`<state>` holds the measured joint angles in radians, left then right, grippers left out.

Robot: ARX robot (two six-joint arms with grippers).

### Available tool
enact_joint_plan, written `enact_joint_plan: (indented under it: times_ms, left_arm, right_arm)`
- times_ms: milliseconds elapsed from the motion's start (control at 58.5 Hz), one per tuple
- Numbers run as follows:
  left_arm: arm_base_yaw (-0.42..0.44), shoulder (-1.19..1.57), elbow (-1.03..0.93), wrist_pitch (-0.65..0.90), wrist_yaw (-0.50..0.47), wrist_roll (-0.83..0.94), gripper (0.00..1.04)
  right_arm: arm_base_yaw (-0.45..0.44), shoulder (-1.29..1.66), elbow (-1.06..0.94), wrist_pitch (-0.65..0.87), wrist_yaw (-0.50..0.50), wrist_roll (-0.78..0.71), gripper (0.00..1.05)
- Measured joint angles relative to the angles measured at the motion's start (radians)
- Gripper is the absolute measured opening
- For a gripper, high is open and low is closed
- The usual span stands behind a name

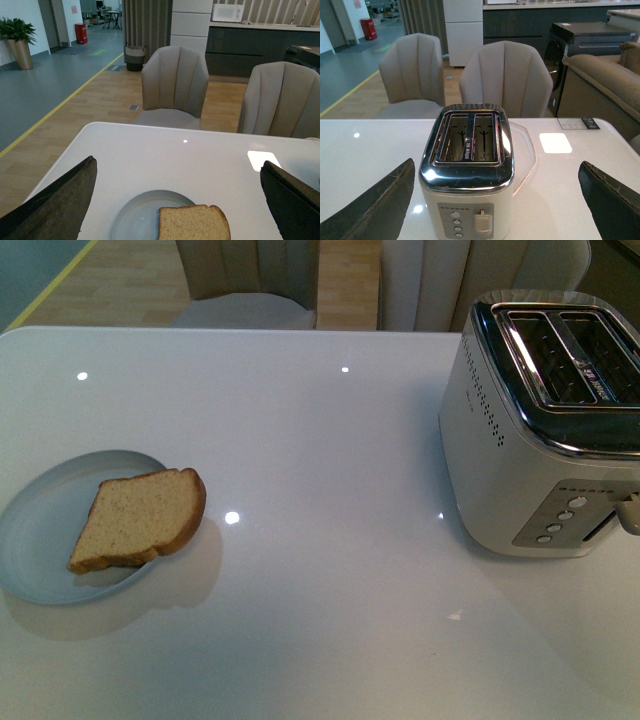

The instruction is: Left arm holds plate, right arm toasts bread

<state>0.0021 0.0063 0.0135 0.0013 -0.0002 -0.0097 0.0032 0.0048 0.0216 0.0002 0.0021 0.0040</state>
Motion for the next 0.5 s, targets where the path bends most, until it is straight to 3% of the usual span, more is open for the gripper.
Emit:
enact_joint_plan:
  times_ms: [496]
  left_arm:
    - [0.0,0.0,0.0,0.0,0.0,0.0,0.98]
  right_arm:
    - [0.0,0.0,0.0,0.0,0.0,0.0,0.96]
